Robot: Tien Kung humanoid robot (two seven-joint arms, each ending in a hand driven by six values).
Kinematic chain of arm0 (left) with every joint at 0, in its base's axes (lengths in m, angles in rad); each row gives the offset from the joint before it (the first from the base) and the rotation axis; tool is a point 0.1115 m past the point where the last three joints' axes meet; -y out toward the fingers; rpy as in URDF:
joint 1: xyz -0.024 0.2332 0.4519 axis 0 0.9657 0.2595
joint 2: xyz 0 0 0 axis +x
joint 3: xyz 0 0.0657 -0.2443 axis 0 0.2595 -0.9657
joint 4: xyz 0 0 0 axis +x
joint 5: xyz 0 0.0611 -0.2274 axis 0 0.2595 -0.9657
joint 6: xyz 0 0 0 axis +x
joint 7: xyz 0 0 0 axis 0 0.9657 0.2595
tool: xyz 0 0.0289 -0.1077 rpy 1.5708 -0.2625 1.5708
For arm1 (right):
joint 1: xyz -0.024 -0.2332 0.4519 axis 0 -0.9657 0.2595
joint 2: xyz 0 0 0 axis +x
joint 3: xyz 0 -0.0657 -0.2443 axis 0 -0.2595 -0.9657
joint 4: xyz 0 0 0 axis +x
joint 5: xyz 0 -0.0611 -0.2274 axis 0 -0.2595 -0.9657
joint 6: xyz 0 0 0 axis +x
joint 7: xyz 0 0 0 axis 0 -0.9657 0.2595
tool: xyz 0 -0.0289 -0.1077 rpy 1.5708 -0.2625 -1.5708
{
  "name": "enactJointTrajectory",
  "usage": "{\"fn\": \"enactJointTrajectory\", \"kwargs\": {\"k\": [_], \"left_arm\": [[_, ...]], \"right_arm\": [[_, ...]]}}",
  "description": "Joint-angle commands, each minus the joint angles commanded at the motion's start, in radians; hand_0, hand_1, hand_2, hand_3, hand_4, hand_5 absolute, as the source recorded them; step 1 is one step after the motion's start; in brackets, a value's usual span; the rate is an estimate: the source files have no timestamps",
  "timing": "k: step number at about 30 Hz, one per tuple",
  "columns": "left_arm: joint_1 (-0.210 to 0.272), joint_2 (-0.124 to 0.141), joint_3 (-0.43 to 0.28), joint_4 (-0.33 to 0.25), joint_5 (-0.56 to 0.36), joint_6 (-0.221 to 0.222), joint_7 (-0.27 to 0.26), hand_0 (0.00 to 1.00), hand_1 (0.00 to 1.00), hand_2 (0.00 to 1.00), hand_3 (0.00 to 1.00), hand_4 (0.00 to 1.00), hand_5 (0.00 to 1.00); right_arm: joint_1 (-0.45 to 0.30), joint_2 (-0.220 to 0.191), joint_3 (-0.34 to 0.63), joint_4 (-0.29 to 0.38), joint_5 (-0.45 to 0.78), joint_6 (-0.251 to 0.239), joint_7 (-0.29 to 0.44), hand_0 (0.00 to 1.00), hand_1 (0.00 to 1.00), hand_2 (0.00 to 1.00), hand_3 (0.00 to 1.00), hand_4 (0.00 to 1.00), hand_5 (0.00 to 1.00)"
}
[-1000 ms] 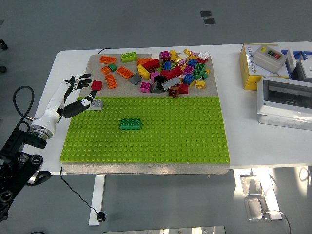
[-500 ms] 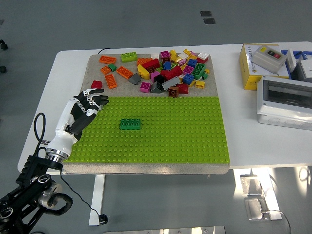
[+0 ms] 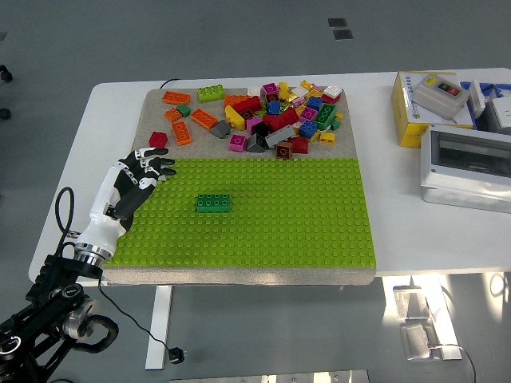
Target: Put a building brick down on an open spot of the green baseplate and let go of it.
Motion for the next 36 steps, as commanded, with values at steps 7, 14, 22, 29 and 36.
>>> {"fn": "enactJointTrajectory", "kwargs": {"k": [7,14,22,29,36], "left_arm": [[0.0,0.001,-0.003,0.002,0.017,0.001,0.011,0.656,0.548,0.569,0.599,0.463,0.34],[-0.002,0.001,0.002,0.002,0.035,-0.004,0.025,0.657,0.551,0.57,0.6,0.463,0.34],[-0.006,0.003,0.011,0.006,0.043,-0.008,0.035,0.657,0.556,0.574,0.602,0.439,0.323],[-0.01,0.005,0.018,0.011,0.054,-0.01,0.041,0.658,0.557,0.574,0.602,0.437,0.323],[-0.011,0.007,0.022,0.014,0.061,-0.011,0.046,0.658,0.558,0.576,0.602,0.437,0.322]], "right_arm": [[-0.008,-0.002,-0.098,0.0,0.164,0.013,-0.077,0.681,0.625,0.632,0.827,0.506,0.998],[-0.02,-0.002,-0.232,0.0,0.408,0.042,-0.19,0.67,0.662,0.755,0.948,0.631,0.998],[-0.022,-0.002,-0.25,0.0,0.564,0.026,-0.142,0.646,0.685,0.817,0.998,0.699,0.998],[-0.02,-0.002,-0.254,0.0,0.539,0.011,-0.09,0.628,0.66,0.79,0.982,0.694,0.998],[-0.018,-0.001,-0.248,0.0,0.515,0.005,-0.077,0.622,0.655,0.782,0.96,0.694,0.998]]}}
